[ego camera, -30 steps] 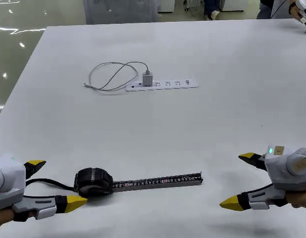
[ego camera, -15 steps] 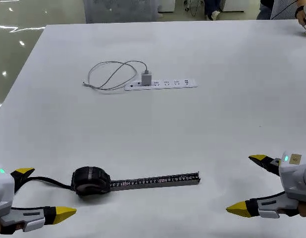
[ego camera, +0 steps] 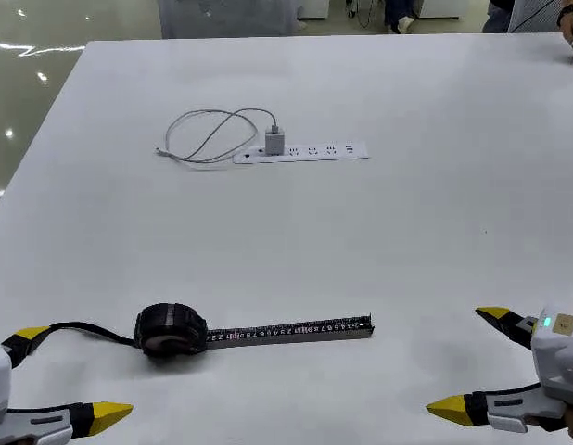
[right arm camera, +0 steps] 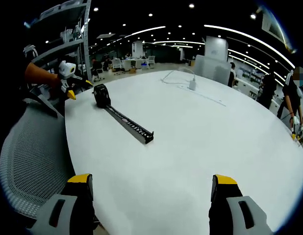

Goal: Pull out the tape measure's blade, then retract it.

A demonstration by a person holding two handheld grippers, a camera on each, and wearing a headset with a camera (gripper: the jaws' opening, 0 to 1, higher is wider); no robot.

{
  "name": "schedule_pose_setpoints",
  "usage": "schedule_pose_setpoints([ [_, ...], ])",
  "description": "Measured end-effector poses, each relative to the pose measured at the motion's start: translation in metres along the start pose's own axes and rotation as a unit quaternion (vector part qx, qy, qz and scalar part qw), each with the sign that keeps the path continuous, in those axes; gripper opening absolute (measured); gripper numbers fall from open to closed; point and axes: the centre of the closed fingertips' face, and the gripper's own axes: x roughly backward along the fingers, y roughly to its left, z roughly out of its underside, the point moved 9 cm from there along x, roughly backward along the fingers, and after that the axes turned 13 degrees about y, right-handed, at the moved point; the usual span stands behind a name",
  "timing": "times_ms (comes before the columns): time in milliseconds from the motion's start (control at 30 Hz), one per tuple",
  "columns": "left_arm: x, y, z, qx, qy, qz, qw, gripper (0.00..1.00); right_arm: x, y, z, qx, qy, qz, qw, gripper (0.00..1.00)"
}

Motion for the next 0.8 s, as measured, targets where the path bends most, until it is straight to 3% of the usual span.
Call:
schedule_pose_setpoints([
  [200,-0.002,-0.004,0.007,-0.012,-0.002,-0.004,0.9999,0.99,0.005,0.003,0.010,-0.005,-0.019,-0.006,0.9998,0.99],
  [367,-0.001,-0.006,0.008,-0.008,-0.004,-0.003,1.0000,0.99,0.005,0.006,0.018,-0.006,-0.005,-0.005,1.0000,0.99],
  [800,0.000,-0.008,0.003,-0.008,0.000,0.002,1.0000,0.99,0.010,0.004,0.025,-0.015,0.000,0.000,0.9999,0.99],
])
